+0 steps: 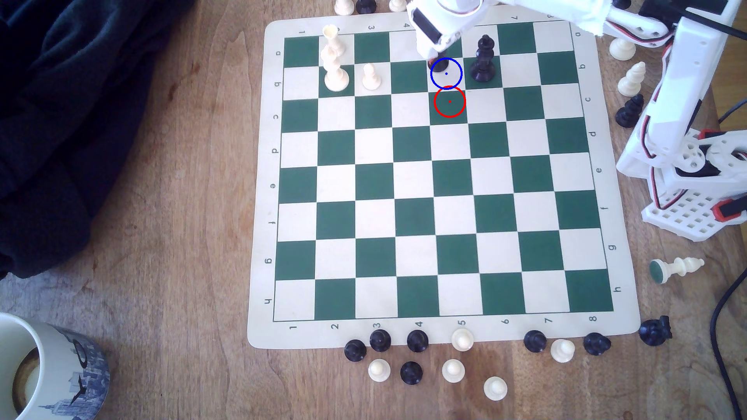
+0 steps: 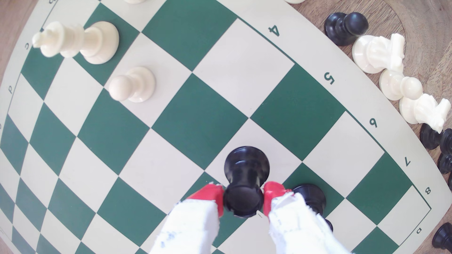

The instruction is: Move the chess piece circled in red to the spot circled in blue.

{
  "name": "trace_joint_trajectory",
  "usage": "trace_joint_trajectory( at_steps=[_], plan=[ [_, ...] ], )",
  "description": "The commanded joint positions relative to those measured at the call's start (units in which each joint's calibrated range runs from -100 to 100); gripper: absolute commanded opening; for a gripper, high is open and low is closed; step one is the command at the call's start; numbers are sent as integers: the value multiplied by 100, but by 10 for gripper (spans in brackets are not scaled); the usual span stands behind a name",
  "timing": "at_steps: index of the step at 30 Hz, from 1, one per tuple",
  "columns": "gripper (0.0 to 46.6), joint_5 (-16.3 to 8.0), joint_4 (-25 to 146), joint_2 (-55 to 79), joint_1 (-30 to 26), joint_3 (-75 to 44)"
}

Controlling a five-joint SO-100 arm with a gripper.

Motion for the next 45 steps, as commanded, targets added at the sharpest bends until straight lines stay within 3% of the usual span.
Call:
trace_joint_trajectory(
  at_steps=[1,15,16,18,22,32,38,42,45],
  plan=[
    [38,5,-76,-98,-4,-21],
    [39,10,-280,47,20,251],
    [55,10,-280,47,20,251],
    [133,10,-280,30,43,251],
    [181,-20,-428,-208,90,405],
    [210,39,64,-1167,184,15],
    [199,39,326,-1991,-74,-48],
    [54,156,-10,-2857,-301,659],
    [35,205,-960,-3773,-583,1973]
  ],
)
